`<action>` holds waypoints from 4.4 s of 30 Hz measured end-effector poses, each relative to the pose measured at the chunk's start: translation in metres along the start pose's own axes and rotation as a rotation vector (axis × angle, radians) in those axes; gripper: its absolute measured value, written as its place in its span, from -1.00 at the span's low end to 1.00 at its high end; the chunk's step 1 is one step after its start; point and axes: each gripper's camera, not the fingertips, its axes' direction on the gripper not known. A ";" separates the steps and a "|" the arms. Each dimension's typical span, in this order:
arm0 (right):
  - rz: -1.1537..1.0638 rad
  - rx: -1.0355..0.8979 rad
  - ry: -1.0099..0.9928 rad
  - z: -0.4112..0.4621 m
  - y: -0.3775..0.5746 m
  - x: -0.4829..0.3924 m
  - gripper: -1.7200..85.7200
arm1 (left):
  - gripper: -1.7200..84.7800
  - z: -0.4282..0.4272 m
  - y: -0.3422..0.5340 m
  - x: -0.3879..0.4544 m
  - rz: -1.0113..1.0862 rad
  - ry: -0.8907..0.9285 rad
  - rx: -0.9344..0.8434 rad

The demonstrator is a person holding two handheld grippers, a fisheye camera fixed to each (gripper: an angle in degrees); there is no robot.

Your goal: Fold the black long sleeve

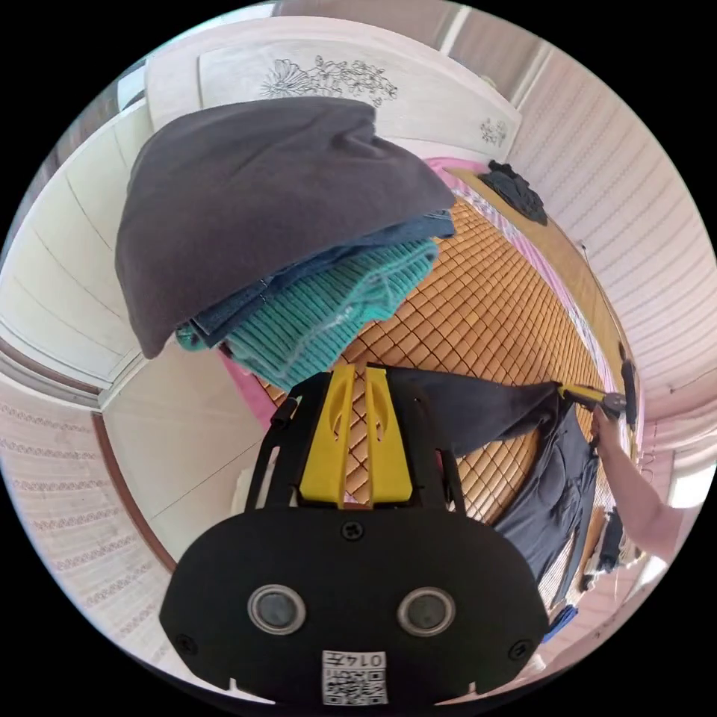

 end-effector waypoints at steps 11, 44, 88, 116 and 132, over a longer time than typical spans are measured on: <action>0.055 -0.027 0.060 0.009 0.000 0.002 -0.85 | -0.80 0.092 0.004 0.011 0.176 -0.008 -0.204; -0.034 0.075 -0.440 0.037 0.013 -0.081 -0.95 | -0.80 0.069 0.072 0.002 0.383 0.369 -0.030; 0.063 0.173 0.018 0.013 0.134 -0.047 -0.98 | -0.98 0.074 0.116 -0.035 -0.096 0.165 0.249; 0.607 -0.185 -0.150 -0.045 0.624 -0.124 -0.82 | -0.88 0.069 0.221 0.259 0.778 0.271 -0.368; 0.516 -0.077 -0.021 -0.054 0.691 -0.235 -0.97 | -0.98 0.060 0.266 0.274 0.980 0.125 -0.296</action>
